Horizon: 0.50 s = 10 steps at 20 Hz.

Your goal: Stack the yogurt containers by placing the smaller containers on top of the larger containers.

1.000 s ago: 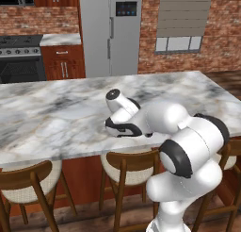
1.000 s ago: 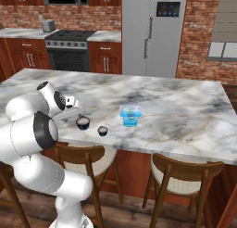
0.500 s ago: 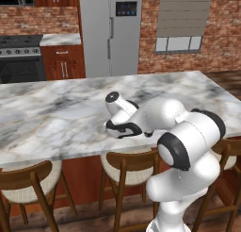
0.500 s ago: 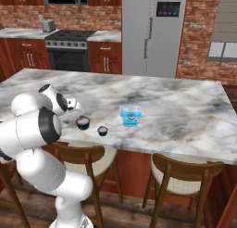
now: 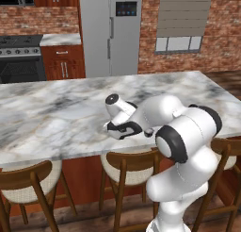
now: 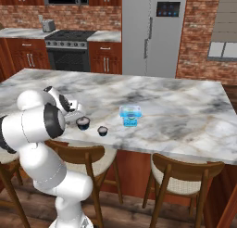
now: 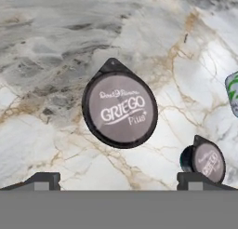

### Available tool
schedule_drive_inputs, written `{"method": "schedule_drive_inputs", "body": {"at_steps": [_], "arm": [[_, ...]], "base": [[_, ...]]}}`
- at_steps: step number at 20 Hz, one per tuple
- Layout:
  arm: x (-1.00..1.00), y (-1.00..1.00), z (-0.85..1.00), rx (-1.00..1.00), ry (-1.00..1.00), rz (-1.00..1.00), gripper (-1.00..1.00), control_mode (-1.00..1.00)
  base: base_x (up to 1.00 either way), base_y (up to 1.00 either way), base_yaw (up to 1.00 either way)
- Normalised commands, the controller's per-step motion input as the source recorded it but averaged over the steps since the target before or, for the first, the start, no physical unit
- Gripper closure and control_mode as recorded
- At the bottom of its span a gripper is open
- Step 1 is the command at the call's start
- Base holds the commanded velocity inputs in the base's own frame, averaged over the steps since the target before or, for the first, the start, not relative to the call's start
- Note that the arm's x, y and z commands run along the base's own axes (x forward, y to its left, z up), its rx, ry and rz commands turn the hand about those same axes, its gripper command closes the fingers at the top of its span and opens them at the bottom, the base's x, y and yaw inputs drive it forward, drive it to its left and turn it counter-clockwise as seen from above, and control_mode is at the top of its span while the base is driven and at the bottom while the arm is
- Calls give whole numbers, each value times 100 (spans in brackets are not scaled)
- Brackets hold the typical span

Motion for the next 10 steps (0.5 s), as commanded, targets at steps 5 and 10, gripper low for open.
{"method": "schedule_drive_inputs", "body": {"at_steps": [5, 10], "arm": [[14, 7, -13, -2, 0, -1, -100, -100], [10, 12, -12, -6, 0, -2, -100, -100]], "base": [[0, 0, 0], [0, 0, 0]]}}
